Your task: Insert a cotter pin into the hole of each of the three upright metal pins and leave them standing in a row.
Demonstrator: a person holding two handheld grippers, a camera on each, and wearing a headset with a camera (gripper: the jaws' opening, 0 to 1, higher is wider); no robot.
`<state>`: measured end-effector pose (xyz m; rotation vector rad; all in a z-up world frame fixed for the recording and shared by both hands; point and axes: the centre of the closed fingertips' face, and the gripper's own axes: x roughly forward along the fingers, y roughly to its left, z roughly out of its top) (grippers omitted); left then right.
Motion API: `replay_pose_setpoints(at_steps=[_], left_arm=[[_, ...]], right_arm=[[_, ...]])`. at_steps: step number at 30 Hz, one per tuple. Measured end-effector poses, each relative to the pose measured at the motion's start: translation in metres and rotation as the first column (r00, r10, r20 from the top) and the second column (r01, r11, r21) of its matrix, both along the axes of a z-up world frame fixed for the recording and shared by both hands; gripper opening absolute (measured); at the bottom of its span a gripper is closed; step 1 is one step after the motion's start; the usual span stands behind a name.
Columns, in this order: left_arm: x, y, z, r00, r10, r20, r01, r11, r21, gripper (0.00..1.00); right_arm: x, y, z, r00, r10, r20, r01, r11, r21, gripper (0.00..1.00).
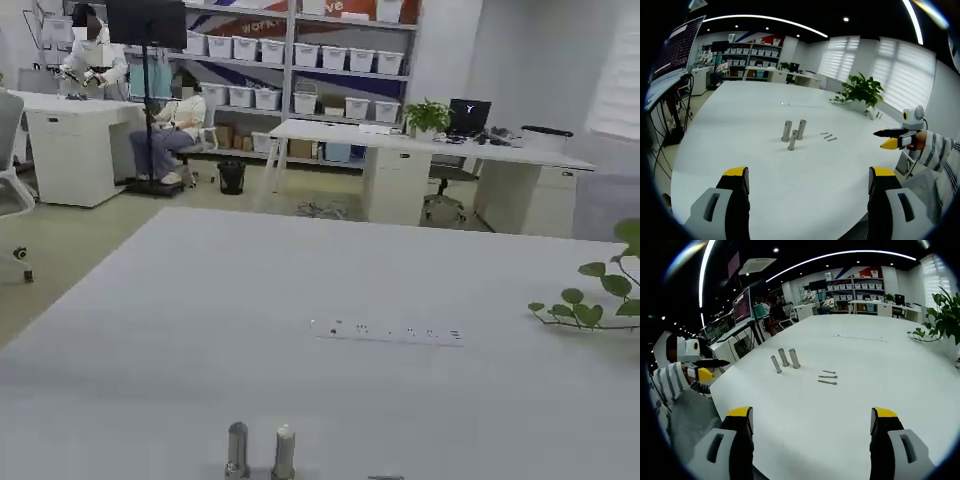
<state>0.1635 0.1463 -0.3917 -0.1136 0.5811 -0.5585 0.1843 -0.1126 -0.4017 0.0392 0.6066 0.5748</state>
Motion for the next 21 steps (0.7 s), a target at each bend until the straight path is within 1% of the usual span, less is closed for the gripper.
replay_pose_setpoints(at_steps=[1,2,3,5,8,11,16,21], left_arm=[[-0.0008,-0.0008,-0.0003,1.000,-0.006,-0.003,0.006,1.000,0.009,0.99],[-0.0016,-0.0013,0.0000,1.000,-0.018,0.002,0.018,0.999,0.035,0.99],[-0.0019,-0.0017,0.0003,1.000,-0.026,0.004,0.025,0.998,0.051,0.99],[-0.0020,-0.0036,0.0014,0.999,-0.036,0.003,0.036,0.998,0.060,0.99],[-0.0007,-0.0042,0.0032,0.999,-0.038,0.008,0.037,0.998,0.056,0.99],[-0.0004,-0.0048,0.0038,0.999,-0.040,0.008,0.039,0.998,0.054,0.99],[0.0002,-0.0041,0.0018,0.999,-0.040,0.000,0.040,0.997,0.058,0.99],[0.0025,-0.0032,0.0004,0.999,-0.032,-0.001,0.032,0.998,0.045,0.99]], right_arm=[[0.0001,0.0007,0.0007,1.000,0.002,0.000,-0.002,1.000,0.002,0.98],[0.0002,0.0014,0.0009,1.000,0.006,0.000,-0.006,1.000,-0.001,0.98],[0.0001,0.0018,0.0005,1.000,0.011,-0.002,-0.011,1.000,-0.008,0.98],[0.0004,0.0027,-0.0018,1.000,0.020,-0.007,-0.020,1.000,-0.017,0.98],[0.0007,0.0030,-0.0045,1.000,0.016,-0.020,-0.017,1.000,-0.009,0.98],[0.0007,0.0041,-0.0036,1.000,0.016,-0.018,-0.016,1.000,-0.004,0.98],[0.0017,0.0030,-0.0038,1.000,0.016,-0.016,-0.017,1.000,-0.018,0.98],[0.0035,-0.0009,-0.0043,1.000,0.008,-0.024,-0.009,0.999,-0.032,0.97]])
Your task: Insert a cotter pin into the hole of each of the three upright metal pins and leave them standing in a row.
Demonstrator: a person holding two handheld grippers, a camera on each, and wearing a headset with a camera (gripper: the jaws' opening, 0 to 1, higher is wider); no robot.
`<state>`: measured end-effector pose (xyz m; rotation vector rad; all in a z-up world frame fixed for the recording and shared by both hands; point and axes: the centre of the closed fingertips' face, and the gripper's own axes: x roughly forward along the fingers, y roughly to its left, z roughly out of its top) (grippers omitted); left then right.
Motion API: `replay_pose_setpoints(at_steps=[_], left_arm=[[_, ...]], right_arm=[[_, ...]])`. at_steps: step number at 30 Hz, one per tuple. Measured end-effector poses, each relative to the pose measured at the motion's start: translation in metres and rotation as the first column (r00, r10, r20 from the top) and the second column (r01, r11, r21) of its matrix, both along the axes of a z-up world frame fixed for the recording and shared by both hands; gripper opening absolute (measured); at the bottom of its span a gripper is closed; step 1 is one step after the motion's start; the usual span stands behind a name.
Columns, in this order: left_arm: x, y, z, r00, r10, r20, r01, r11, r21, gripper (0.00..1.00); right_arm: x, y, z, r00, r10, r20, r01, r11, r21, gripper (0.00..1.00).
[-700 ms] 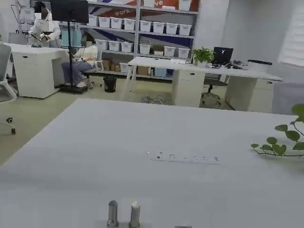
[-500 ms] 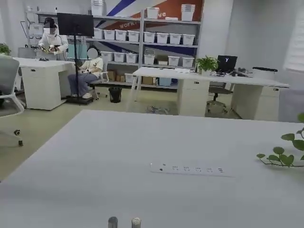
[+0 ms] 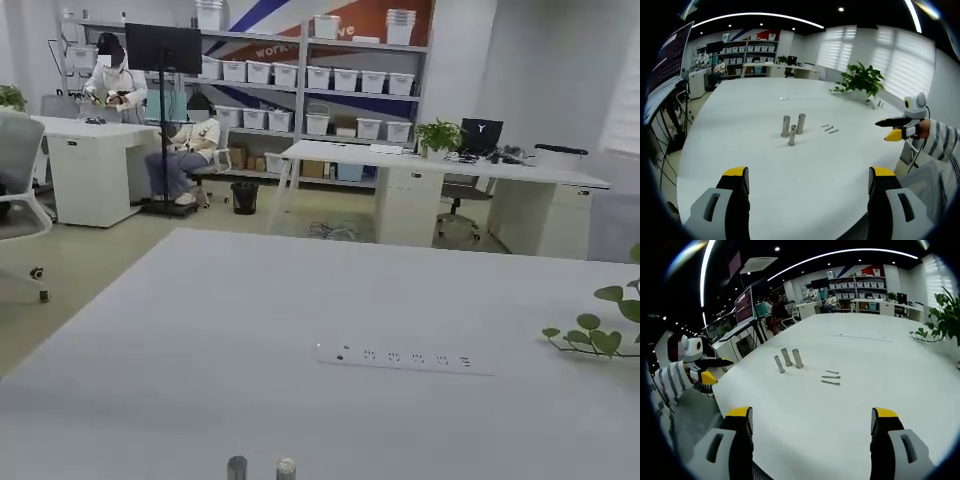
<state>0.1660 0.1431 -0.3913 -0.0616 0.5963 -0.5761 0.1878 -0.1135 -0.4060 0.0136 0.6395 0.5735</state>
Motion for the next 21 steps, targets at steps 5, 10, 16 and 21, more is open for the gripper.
replay_pose_setpoints(at_steps=[5,10,16,21], left_arm=[[0.0001,-0.0002,-0.0020,1.000,0.001,-0.005,-0.002,1.000,-0.024,0.99],[0.0002,0.0005,-0.0041,1.000,0.003,-0.010,-0.003,1.000,-0.031,0.99],[0.0009,0.0018,-0.0036,1.000,0.000,-0.009,0.000,0.999,-0.042,0.96],[0.0023,0.0047,-0.0024,1.000,0.018,-0.009,-0.019,0.999,-0.048,0.97]], right_arm=[[0.0027,-0.0021,0.0026,1.000,-0.008,0.002,0.008,1.000,-0.010,0.97],[0.0052,-0.0035,0.0031,1.000,-0.016,-0.002,0.016,1.000,-0.020,0.96],[0.0070,-0.0047,0.0038,1.000,-0.024,-0.005,0.024,0.999,-0.032,0.96],[0.0068,-0.0037,0.0045,1.000,-0.022,-0.005,0.021,0.999,-0.033,0.96]])
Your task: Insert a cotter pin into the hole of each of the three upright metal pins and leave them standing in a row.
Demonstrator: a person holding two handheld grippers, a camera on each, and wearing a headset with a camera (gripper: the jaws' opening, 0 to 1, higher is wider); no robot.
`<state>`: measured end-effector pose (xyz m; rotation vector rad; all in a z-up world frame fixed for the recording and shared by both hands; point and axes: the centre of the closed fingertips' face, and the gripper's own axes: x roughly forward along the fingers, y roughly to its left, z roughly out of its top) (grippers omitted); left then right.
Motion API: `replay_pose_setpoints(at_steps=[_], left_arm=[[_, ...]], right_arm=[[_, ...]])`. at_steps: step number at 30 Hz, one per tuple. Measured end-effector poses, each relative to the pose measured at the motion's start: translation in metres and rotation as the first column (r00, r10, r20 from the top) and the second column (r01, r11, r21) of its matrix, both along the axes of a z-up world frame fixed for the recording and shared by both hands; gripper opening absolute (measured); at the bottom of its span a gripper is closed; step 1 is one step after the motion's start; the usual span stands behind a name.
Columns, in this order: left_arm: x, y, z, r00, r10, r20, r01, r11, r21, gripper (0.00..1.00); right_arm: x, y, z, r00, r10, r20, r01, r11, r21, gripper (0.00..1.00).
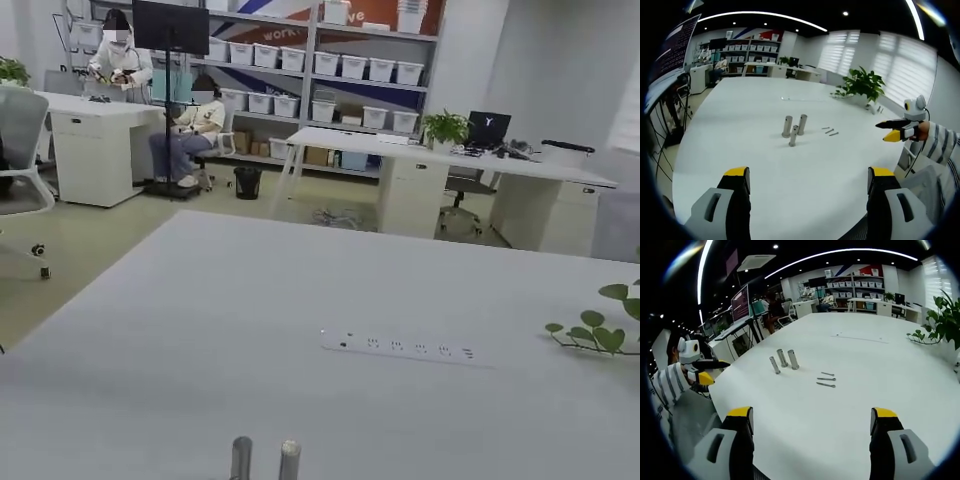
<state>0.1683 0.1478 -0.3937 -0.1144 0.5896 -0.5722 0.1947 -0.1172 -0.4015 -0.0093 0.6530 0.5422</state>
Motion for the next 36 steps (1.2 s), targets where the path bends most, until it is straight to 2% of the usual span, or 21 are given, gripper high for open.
replay_pose_setpoints(at_steps=[15,20,36], left_arm=[[0.008,0.014,0.013,0.998,0.053,0.025,-0.053,0.999,-0.002,0.99],[0.010,0.014,0.014,0.999,0.044,0.026,-0.044,0.999,0.019,0.99],[0.014,0.010,0.018,0.999,0.005,0.037,-0.006,1.000,0.023,0.99]], right_arm=[[-0.003,-0.001,-0.003,1.000,0.000,-0.010,0.000,1.000,0.013,0.95],[-0.004,-0.001,-0.003,1.000,0.000,-0.013,0.000,1.000,0.016,0.95],[-0.004,-0.009,0.008,0.999,-0.031,0.016,0.031,0.999,0.012,0.95]])
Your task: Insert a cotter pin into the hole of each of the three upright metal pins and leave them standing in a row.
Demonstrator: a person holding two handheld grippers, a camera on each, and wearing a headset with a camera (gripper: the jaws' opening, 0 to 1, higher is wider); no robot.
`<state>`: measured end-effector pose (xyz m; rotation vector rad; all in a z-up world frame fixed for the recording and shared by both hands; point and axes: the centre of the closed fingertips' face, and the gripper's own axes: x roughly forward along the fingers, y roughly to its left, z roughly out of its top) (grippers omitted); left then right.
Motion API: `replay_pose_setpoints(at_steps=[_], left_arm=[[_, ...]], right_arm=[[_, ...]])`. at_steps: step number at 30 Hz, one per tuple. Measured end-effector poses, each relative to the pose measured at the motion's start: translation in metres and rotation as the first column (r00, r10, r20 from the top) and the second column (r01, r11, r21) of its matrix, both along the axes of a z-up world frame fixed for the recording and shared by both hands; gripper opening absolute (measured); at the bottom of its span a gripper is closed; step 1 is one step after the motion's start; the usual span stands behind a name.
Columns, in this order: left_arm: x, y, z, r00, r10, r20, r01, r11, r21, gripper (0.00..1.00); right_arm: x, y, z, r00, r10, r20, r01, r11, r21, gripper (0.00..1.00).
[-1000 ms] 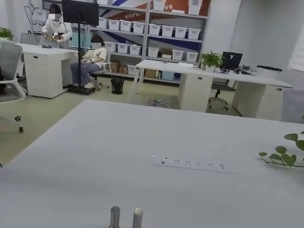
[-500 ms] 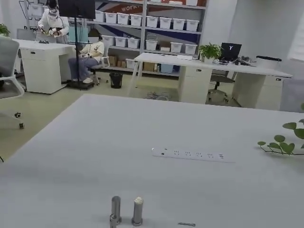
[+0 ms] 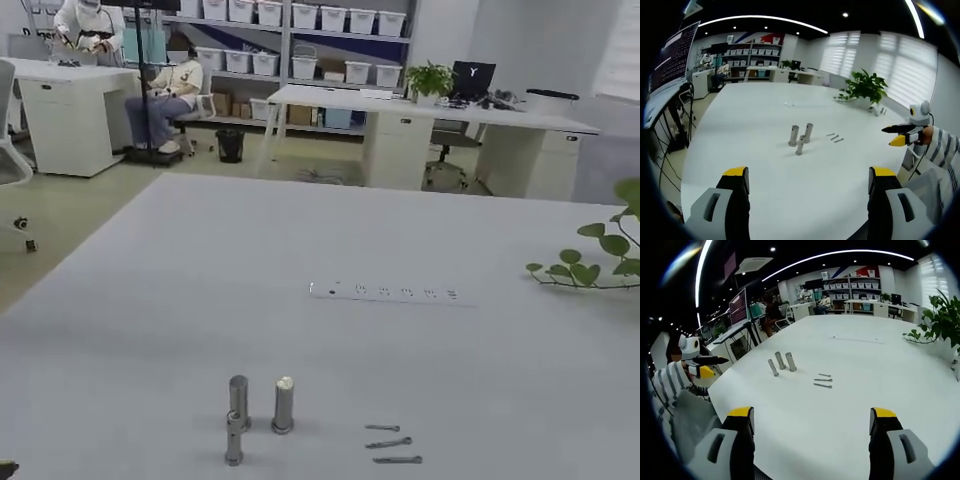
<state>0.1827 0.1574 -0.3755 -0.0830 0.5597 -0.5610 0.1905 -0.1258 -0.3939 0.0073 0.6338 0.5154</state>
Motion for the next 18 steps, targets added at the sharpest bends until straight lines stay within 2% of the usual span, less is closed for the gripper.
replay_pose_setpoints(at_steps=[6,11,18], left_arm=[[0.004,-0.002,0.002,1.000,-0.025,0.005,0.025,1.000,0.008,0.99],[0.011,-0.006,0.004,0.999,-0.042,0.008,0.042,0.999,0.008,0.99],[0.023,-0.015,0.004,0.997,-0.071,0.008,0.071,0.997,0.010,0.99]], right_arm=[[-0.001,-0.001,0.003,1.000,-0.011,0.011,0.011,1.000,0.004,0.94],[-0.002,0.001,0.004,1.000,-0.021,0.014,0.021,0.999,0.033,0.94],[-0.003,-0.003,-0.005,1.000,-0.028,-0.012,0.028,0.999,0.031,0.93]])
